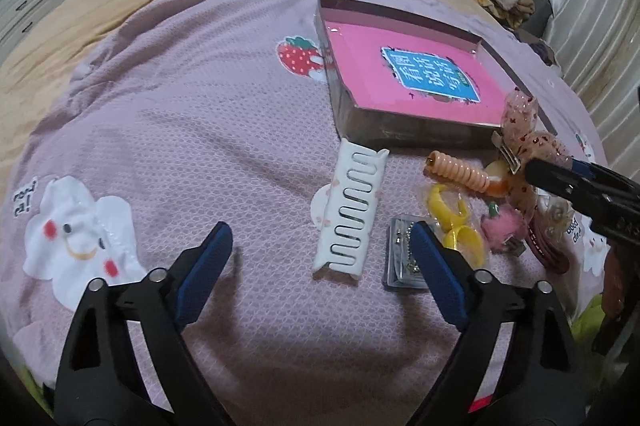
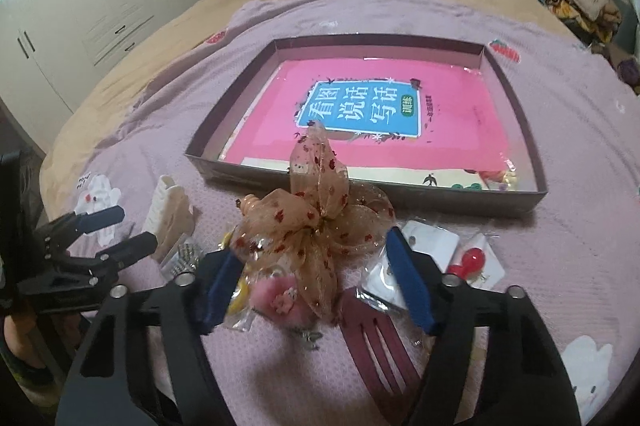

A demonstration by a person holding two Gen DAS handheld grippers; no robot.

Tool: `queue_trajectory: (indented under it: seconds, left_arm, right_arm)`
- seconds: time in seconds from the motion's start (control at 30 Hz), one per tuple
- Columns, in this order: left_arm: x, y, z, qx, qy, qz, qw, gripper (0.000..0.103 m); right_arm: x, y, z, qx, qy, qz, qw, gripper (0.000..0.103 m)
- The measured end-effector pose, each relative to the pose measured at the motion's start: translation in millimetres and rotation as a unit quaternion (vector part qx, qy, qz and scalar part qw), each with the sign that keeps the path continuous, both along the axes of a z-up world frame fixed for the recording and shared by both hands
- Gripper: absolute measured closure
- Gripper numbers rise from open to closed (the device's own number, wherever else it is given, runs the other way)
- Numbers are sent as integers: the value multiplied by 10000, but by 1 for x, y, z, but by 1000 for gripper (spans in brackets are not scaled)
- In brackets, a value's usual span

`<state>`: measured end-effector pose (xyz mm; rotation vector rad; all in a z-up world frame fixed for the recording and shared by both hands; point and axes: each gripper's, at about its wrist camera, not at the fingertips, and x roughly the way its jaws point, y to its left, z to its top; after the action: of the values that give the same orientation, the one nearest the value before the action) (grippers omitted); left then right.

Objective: Organize jewelry
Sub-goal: 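Move left tool toward white comb clip while right tool approaches beige bow clip, then close left tool on white comb clip while right tool grasps beige bow clip, then carry white comb clip with left tool while right tool carries bow into pink tray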

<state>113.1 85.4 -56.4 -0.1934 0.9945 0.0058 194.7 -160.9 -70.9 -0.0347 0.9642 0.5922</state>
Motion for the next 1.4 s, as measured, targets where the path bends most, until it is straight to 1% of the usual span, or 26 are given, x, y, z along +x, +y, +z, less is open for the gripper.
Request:
queue_trajectory:
  seconds: [0.03, 0.1, 0.13, 0.17, 0.23, 0.27, 0.37, 0.4, 0.43, 0.6, 0.83, 1.07, 1.27, 1.4]
  left_arm:
    - [1, 0, -2, -9, 30, -14, 10000, 30]
    - [4, -2, -4, -38, 40, -82, 10000, 34]
    - [5, -3, -4, -49, 40, -108, 9999, 38]
    - [7, -5, -6, -28, 59, -137, 9999, 40]
    - [12, -10, -7, -4, 64, -191, 9998, 49]
    - [13, -12, -8, -65, 48, -260, 9996, 51]
    - [17, -18, -8, -75, 34, -347, 9994, 66]
    - [18, -19, -7, -64, 10, -353, 9994, 76]
    - [18, -19, -6, -38, -17, -320, 9995, 84]
    - [18, -22, 0, 33, -57, -297, 9995, 84]
    - [18, -34, 33, 98, -330, -459, 9984, 84]
    - [43, -53, 61, 15, -596, -651, 9961, 84]
    - [69, -68, 71, -77, -666, -820, 9944, 84]
    - [90, -73, 73, -102, -658, -873, 9940, 84]
  right_arm:
    - [1, 1, -1, 34, 29, 6, 10000, 47]
    - [2, 0, -1, 113, 52, 29, 9999, 58]
    - [3, -1, -1, 139, 62, 32, 9999, 61]
    - [4, -3, -1, 187, 61, 28, 9998, 66]
    - [4, -8, 1, 290, 63, 21, 9996, 77]
    - [4, -11, 2, 363, 67, 19, 9993, 84]
    - [1, -19, 10, 517, -41, 36, 9986, 89]
    - [0, -23, 13, 554, -93, 33, 9984, 90]
    - [-2, -26, 16, 593, -131, 28, 9982, 90]
    - [-10, -50, 34, 874, -336, -44, 9956, 91]
    - [-14, -84, 67, 1169, -663, -265, 9906, 91]
    - [-3, -112, 95, 1243, -966, -553, 9860, 91]
    - [12, -126, 107, 1174, -1045, -759, 9847, 91]
    - [28, -129, 112, 1169, -1006, -843, 9844, 91]
